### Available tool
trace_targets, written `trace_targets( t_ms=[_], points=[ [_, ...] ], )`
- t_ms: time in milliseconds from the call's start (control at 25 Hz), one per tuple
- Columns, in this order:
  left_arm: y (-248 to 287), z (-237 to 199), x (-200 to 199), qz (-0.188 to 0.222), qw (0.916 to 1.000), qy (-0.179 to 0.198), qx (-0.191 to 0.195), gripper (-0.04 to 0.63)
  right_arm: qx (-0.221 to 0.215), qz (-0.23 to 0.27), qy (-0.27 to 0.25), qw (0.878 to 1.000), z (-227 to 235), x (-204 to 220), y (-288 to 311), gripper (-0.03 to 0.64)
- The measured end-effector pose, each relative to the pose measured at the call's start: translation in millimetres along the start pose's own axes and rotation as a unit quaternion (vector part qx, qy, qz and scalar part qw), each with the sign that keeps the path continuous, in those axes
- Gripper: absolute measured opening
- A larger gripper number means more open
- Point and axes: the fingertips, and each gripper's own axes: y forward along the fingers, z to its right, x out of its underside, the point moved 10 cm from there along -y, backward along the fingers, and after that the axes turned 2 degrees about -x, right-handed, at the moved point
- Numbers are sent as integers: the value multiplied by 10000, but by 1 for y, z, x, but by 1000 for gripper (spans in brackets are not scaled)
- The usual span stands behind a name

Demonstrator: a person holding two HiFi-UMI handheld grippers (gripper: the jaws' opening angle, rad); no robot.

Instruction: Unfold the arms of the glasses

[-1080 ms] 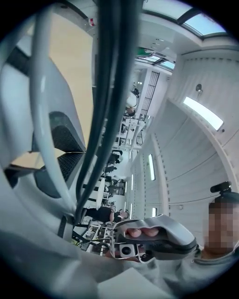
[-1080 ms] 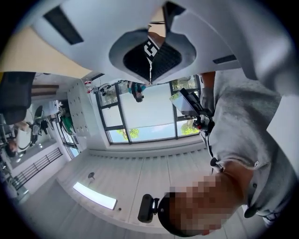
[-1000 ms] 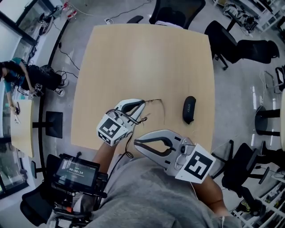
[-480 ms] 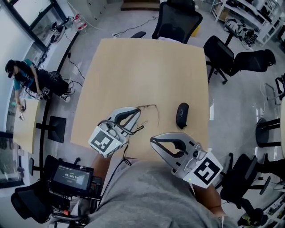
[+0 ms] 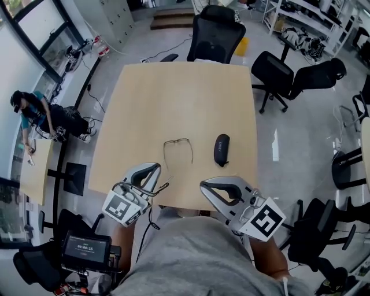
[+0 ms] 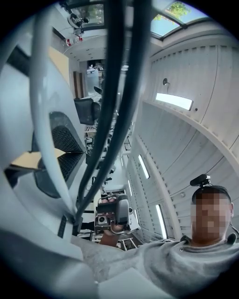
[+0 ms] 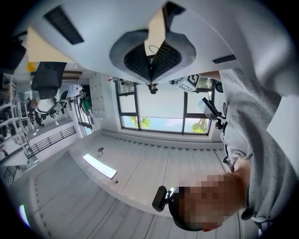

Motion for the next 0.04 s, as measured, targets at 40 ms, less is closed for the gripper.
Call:
trace_targets(
  t_ms=[40],
  points=[
    [-5, 8, 1, -29, 10000, -26, -50, 8, 7, -29, 45, 10000, -1, 2, -8, 9]
  ],
)
